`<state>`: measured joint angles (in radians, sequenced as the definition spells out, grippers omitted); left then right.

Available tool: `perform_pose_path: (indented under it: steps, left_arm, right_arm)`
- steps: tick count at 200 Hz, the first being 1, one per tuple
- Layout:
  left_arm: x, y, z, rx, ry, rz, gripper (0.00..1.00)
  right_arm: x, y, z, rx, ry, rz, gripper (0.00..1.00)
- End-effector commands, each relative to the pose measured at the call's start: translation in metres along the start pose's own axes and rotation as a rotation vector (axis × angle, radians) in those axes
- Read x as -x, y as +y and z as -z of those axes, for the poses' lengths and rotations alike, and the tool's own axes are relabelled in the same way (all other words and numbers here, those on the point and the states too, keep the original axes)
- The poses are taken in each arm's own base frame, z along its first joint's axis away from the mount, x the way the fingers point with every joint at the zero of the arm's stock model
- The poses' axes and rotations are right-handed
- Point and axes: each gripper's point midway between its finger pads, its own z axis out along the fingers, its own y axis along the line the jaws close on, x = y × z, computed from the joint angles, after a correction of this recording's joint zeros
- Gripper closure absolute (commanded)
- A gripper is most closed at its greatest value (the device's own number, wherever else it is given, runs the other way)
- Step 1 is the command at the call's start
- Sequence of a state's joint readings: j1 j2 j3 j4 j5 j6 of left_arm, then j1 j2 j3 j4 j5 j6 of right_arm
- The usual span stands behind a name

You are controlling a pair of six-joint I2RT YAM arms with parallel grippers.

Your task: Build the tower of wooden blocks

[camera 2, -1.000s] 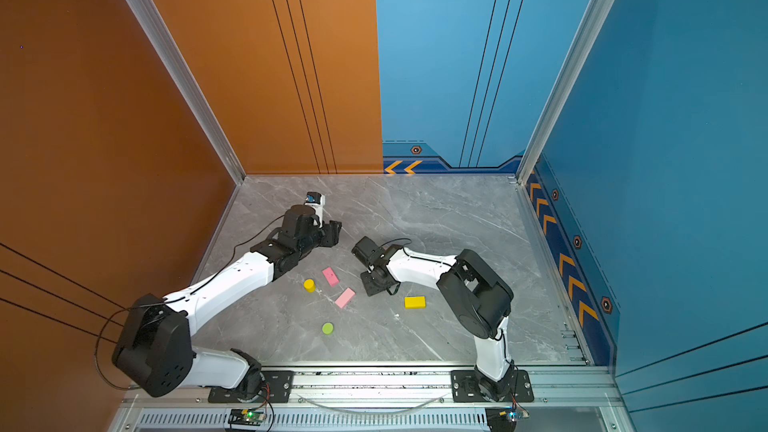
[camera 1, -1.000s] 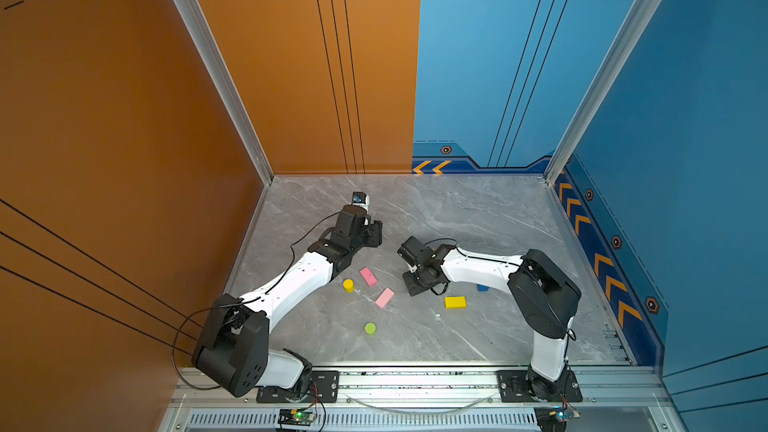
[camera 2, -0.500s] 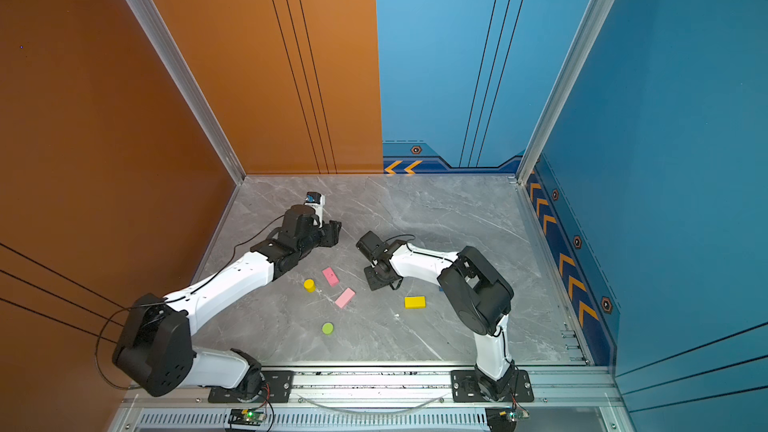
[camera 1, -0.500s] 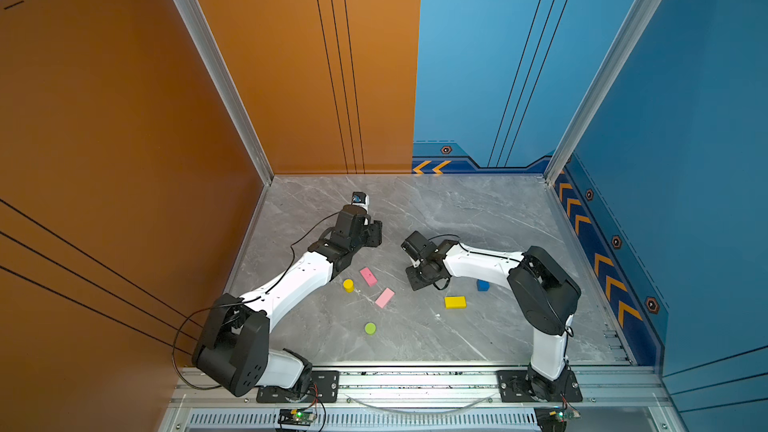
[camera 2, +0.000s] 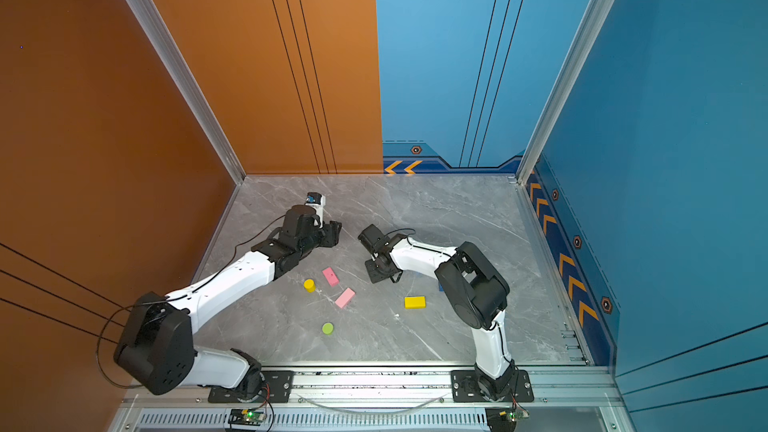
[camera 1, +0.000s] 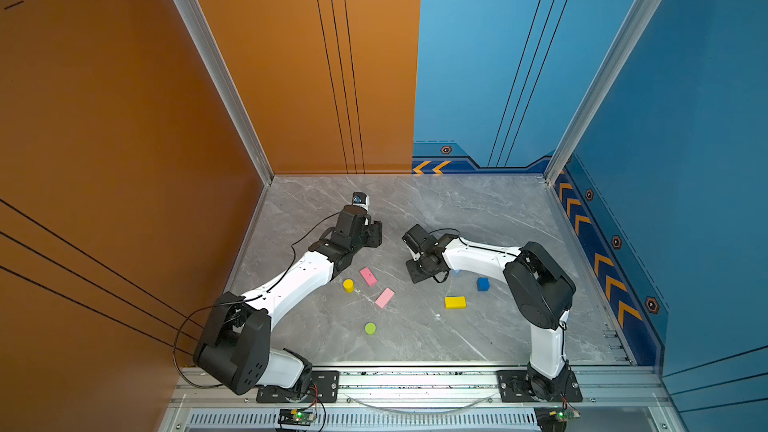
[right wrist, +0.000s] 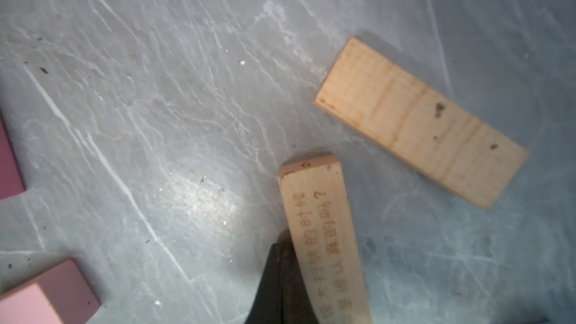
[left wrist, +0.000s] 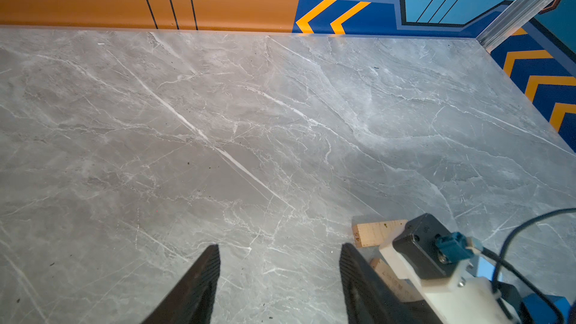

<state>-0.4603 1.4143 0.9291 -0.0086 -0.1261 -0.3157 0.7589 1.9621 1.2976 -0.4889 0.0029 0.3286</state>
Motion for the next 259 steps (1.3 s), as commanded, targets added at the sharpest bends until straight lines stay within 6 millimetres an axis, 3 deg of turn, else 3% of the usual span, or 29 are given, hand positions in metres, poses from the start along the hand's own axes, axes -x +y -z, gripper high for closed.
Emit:
perform_pose_path:
  steps: [1, 110, 192, 259]
  left_arm:
    - [-0.006, 0.004, -0.004, 0.002, 0.019, 0.013, 0.37]
    - [-0.006, 0.001, -0.006, -0.009, 0.025, 0.013, 0.37]
    - [-0.007, 0.002, -0.007, -0.007, 0.029, 0.013, 0.37]
    - [-0.009, 0.002, -0.009, -0.005, 0.036, 0.012, 0.37]
  right_arm:
    - [-0.024, -0.016, -0.014, -0.052, 0.103, 0.026, 1.00]
    - [-0.046, -0.015, 0.019, -0.027, 0.095, 0.020, 1.00]
    - [-0.039, -0.034, 0.009, -0.046, 0.098, -0.013, 1.00]
    - [-0.026, -0.024, -0.001, -0.009, 0.083, -0.017, 1.00]
